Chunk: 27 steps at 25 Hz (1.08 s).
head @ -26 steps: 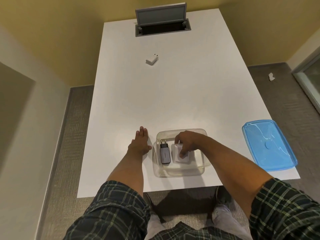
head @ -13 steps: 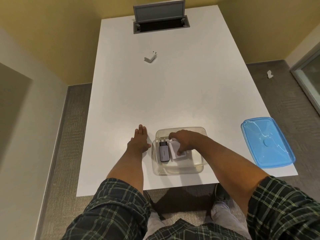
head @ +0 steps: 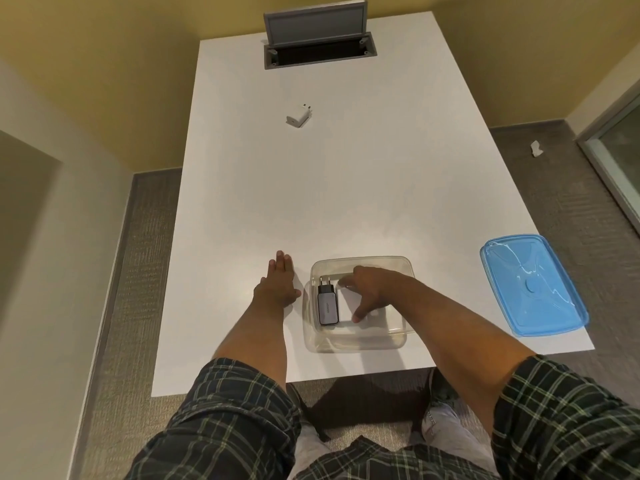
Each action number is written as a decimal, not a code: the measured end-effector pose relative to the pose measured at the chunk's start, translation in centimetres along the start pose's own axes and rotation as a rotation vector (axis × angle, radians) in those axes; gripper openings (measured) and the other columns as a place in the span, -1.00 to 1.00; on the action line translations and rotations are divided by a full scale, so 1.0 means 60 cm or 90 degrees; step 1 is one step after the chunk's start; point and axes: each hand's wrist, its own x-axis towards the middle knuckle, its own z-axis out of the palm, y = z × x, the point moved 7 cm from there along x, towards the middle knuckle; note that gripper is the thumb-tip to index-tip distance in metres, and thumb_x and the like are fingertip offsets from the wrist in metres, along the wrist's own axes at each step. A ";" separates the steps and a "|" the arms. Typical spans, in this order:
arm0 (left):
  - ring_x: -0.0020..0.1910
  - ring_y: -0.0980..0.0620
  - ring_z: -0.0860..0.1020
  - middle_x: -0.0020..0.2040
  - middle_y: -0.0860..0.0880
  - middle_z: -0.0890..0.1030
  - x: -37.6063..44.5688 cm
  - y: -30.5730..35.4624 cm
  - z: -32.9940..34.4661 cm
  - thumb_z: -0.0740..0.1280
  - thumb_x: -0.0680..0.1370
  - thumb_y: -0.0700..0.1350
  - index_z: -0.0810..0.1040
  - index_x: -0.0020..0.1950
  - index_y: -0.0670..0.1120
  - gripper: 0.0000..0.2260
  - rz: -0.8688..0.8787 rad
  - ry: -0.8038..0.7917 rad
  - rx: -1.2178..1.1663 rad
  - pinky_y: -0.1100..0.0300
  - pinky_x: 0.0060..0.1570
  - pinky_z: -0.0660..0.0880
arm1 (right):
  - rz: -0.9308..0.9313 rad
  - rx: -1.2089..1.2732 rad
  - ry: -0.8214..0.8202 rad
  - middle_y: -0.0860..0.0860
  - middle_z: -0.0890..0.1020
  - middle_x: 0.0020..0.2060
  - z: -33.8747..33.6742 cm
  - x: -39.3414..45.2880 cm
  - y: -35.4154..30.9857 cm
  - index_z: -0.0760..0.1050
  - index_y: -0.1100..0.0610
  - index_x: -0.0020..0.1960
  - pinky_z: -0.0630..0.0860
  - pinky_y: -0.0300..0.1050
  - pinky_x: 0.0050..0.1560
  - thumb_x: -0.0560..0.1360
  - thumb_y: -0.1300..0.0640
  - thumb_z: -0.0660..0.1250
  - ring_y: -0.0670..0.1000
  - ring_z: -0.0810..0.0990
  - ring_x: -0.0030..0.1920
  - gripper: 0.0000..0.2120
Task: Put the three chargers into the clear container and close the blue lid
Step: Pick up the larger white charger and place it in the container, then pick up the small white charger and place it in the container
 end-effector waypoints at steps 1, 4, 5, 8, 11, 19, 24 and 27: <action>0.65 -0.15 -0.21 0.64 -0.12 -0.34 0.001 0.000 0.000 0.26 0.66 -0.02 -0.29 0.64 -0.17 -0.18 0.000 -0.002 0.000 -0.16 0.58 0.12 | -0.005 -0.003 -0.004 0.09 0.47 0.10 0.001 -0.002 0.000 0.43 0.09 0.35 0.54 0.09 0.09 0.27 -0.14 0.61 0.14 0.54 0.10 -0.25; 0.65 -0.15 -0.21 0.64 -0.12 -0.34 0.003 -0.001 0.000 0.26 0.67 -0.02 -0.30 0.64 -0.17 -0.18 -0.001 -0.005 0.005 -0.15 0.58 0.12 | -0.023 -0.002 -0.003 0.09 0.45 0.09 0.002 -0.005 -0.003 0.43 0.06 0.38 0.53 0.07 0.09 0.28 -0.14 0.60 0.14 0.54 0.11 -0.24; 0.65 -0.15 -0.21 0.64 -0.12 -0.34 0.003 -0.001 0.000 0.26 0.67 -0.02 -0.30 0.64 -0.17 -0.18 0.000 -0.004 0.006 -0.15 0.58 0.13 | -0.032 -0.011 -0.004 0.09 0.47 0.10 0.000 -0.005 -0.005 0.41 0.03 0.41 0.52 0.04 0.09 0.28 -0.14 0.60 0.15 0.54 0.13 -0.22; 0.66 -0.15 -0.20 0.64 -0.12 -0.33 0.003 -0.001 0.000 0.26 0.66 -0.01 -0.29 0.64 -0.17 -0.18 -0.002 -0.005 0.011 -0.14 0.59 0.12 | -0.051 -0.111 -0.012 0.07 0.56 0.14 -0.012 -0.009 -0.014 0.34 -0.05 0.48 0.49 -0.02 0.04 0.30 -0.19 0.56 0.12 0.57 0.14 -0.17; 0.66 -0.14 -0.17 0.65 -0.12 -0.31 0.004 -0.002 -0.005 0.26 0.66 0.03 -0.28 0.65 -0.17 -0.17 -0.004 -0.014 0.036 -0.12 0.58 0.14 | -0.120 -0.272 0.059 0.03 0.64 0.02 -0.040 -0.019 -0.038 0.48 -0.02 0.31 0.49 -0.06 -0.12 0.36 -0.24 0.46 0.13 0.64 0.01 -0.40; 0.67 -0.09 -0.11 0.67 -0.09 -0.22 0.010 -0.003 -0.022 0.30 0.60 0.15 -0.21 0.66 -0.15 -0.11 0.014 0.020 0.107 -0.04 0.59 0.15 | -0.262 -0.242 0.335 0.01 0.65 -0.32 -0.111 -0.044 -0.074 0.59 0.07 -0.20 0.23 -0.17 -0.34 0.59 -0.12 0.24 0.16 0.61 -0.34 -0.66; 0.67 -0.06 -0.12 0.67 -0.06 -0.20 0.024 -0.015 -0.043 0.20 0.59 0.27 -0.20 0.67 -0.10 -0.12 0.062 0.079 0.138 0.01 0.63 0.02 | -0.139 -0.122 0.436 -0.02 0.70 -0.19 -0.167 -0.013 -0.041 0.57 0.03 0.05 0.37 -0.13 -0.29 0.63 -0.11 0.17 0.12 0.66 -0.22 -0.73; 0.67 -0.06 -0.11 0.68 -0.05 -0.14 0.040 -0.008 -0.068 0.06 0.68 0.20 -0.13 0.68 -0.11 -0.30 0.070 0.143 0.082 0.01 0.63 0.01 | -0.059 -0.063 0.423 0.01 0.64 0.12 -0.195 0.022 -0.009 0.44 0.03 0.32 0.52 -0.02 -0.06 0.60 -0.06 0.23 0.12 0.65 0.05 -0.66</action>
